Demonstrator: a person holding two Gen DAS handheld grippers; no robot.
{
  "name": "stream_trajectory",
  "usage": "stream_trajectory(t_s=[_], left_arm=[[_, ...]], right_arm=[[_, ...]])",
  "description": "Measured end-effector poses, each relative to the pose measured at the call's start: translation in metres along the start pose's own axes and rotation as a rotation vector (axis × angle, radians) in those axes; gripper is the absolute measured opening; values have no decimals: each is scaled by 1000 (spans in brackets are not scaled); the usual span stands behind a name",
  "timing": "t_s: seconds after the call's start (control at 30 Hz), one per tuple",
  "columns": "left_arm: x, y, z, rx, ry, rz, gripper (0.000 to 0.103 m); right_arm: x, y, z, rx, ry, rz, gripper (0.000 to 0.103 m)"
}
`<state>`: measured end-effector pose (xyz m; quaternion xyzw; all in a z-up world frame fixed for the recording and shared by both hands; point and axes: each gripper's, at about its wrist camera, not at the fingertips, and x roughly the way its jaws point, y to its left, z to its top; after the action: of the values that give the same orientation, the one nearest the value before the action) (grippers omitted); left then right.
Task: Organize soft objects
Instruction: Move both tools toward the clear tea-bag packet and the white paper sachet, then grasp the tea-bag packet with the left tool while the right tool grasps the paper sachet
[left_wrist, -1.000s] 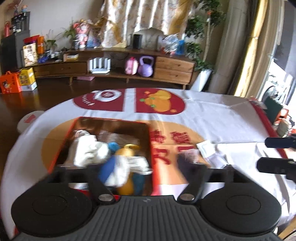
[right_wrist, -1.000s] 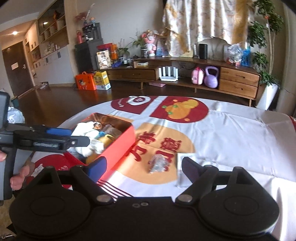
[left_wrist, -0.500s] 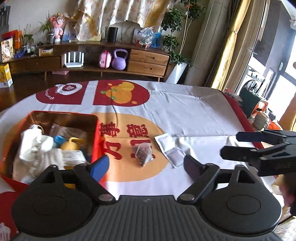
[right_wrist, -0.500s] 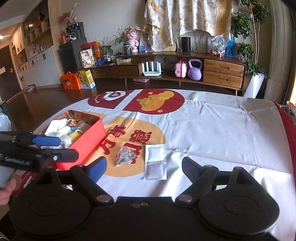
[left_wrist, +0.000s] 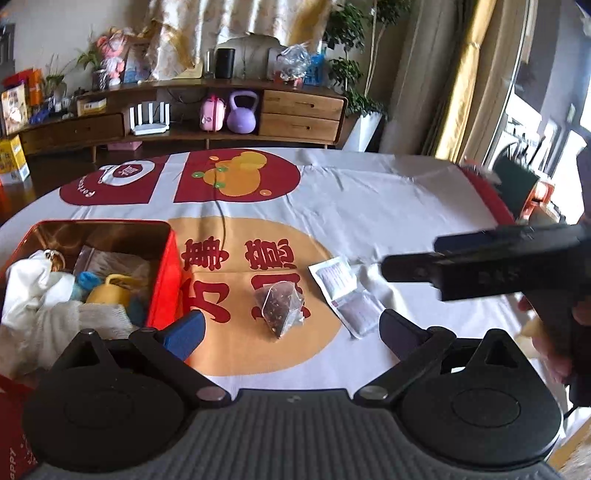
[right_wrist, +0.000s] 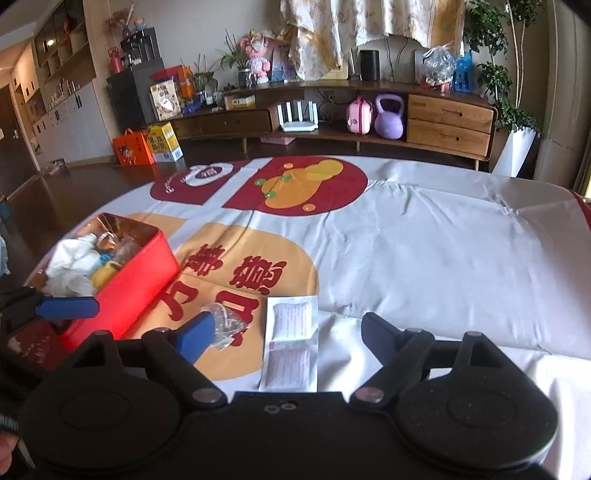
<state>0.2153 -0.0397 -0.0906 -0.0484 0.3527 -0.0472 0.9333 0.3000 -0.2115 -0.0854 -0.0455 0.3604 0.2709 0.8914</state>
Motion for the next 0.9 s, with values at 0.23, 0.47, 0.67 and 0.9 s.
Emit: stream_trajectory(t_s=[0.23,0.47,0.67,0.9], left_arm=[[25,-6,-3,18,11,9,101],[48,-4,-6,43,18,70,101],[62,-5,-5,51,12,85,101],[75,-7,-7,77,22,78,95]], right_arm=[[37,0,1,-25,60,-6,75],[68,2,2,-39,115,22,58],[83,4,0,-60,130,13,53],[88,10,-1,-157,128,-18,51]])
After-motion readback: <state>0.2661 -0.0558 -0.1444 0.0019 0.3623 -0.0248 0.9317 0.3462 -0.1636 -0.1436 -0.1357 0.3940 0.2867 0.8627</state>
